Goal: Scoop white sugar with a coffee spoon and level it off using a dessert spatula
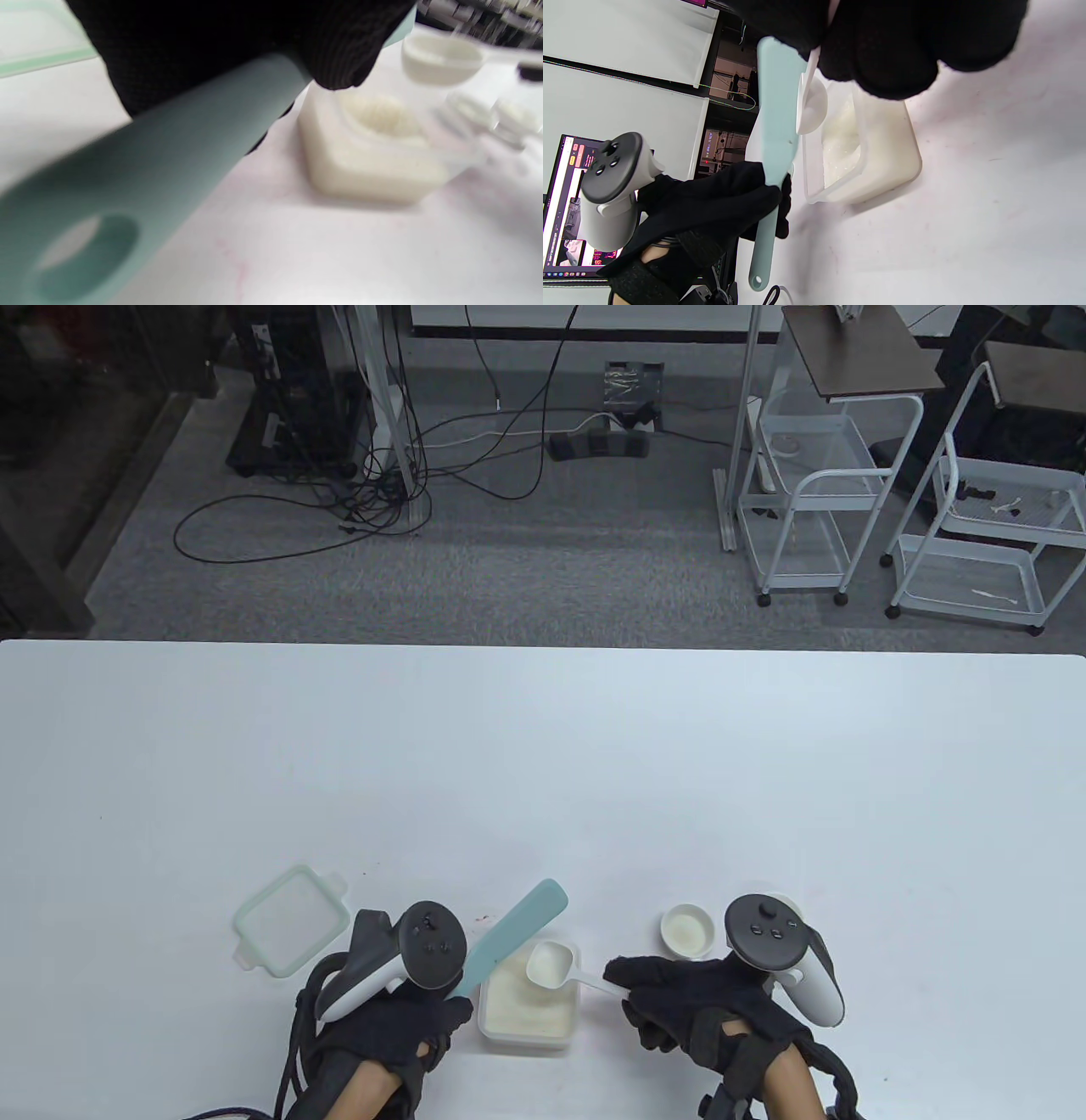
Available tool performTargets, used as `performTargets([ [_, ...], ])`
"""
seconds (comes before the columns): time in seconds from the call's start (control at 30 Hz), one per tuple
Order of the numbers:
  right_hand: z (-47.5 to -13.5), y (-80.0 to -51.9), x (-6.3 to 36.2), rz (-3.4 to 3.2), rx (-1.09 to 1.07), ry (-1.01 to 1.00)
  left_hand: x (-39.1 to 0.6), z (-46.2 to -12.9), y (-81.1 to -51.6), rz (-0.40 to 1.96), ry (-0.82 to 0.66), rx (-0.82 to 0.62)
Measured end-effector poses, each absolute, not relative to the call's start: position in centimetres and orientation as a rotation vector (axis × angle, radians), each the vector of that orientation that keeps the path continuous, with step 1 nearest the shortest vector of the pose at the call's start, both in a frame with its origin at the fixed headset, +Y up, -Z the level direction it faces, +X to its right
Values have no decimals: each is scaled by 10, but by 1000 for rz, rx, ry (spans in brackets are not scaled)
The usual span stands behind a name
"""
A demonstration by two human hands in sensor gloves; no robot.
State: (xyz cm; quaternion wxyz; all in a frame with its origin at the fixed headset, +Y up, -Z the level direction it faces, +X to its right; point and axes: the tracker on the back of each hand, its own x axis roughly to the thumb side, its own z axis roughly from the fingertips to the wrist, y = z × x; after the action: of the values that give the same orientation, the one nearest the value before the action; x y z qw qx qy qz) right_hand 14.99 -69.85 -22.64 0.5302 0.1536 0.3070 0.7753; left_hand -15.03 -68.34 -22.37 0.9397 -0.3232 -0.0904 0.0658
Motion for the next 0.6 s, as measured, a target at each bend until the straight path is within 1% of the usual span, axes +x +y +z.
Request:
performTargets([
  [0.13,-226,-699,150,1848,371,735,-149,-223,-678,161,-190,-552],
  [0.2,-227,-698,150,1849,374,734,-148,-222,-681,110,-178,-622],
  [0.6,-226,-699,150,1850,369,734,-148,-222,-680,114,-185,-608],
])
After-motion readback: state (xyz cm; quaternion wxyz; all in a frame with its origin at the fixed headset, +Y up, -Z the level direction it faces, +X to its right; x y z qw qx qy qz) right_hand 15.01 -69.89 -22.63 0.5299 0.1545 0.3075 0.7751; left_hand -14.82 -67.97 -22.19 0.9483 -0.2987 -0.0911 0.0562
